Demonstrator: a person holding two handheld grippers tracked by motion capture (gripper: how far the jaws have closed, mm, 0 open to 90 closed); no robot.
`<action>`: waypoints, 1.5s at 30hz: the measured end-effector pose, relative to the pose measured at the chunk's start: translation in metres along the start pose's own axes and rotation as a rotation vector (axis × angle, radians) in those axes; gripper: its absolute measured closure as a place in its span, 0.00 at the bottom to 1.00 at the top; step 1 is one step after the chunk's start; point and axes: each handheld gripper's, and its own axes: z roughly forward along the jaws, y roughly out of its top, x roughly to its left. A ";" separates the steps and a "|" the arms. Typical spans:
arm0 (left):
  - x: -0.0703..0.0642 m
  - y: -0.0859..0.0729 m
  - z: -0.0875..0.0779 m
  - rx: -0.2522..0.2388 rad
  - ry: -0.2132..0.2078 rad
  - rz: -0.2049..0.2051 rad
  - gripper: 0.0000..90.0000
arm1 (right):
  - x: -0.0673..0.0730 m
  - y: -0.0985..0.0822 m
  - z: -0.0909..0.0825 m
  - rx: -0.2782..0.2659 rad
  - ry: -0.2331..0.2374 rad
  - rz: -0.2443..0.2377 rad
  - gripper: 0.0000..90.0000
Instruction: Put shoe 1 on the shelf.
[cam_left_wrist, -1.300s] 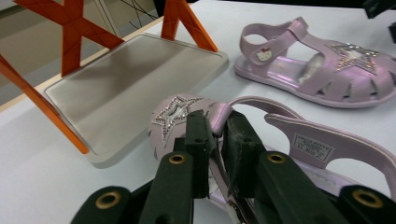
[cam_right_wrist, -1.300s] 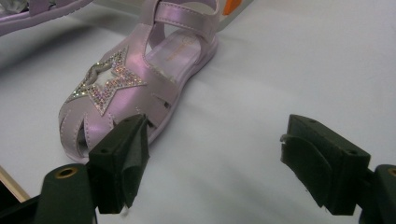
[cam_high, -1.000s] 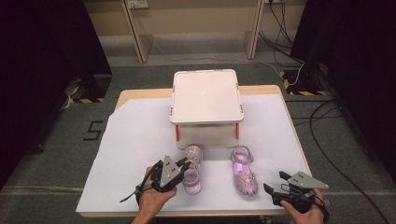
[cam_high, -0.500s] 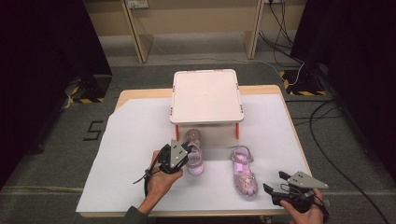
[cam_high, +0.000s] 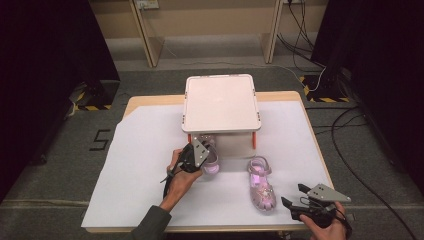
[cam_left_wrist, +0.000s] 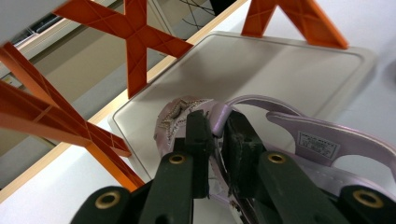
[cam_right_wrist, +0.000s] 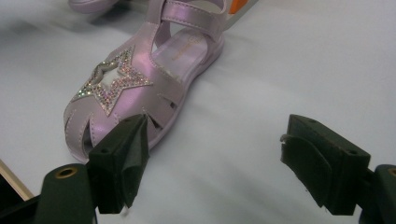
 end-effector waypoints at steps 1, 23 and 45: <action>0.000 0.000 0.002 0.004 0.004 0.003 0.89 | 0.000 0.000 0.000 0.000 0.000 -0.001 0.26; 0.002 0.003 0.002 0.004 0.012 -0.013 0.62 | 0.000 0.000 0.001 0.006 0.004 -0.007 0.26; -0.019 -0.017 -0.037 0.037 -0.145 -0.379 0.20 | 0.001 0.000 0.001 0.008 0.004 -0.007 0.26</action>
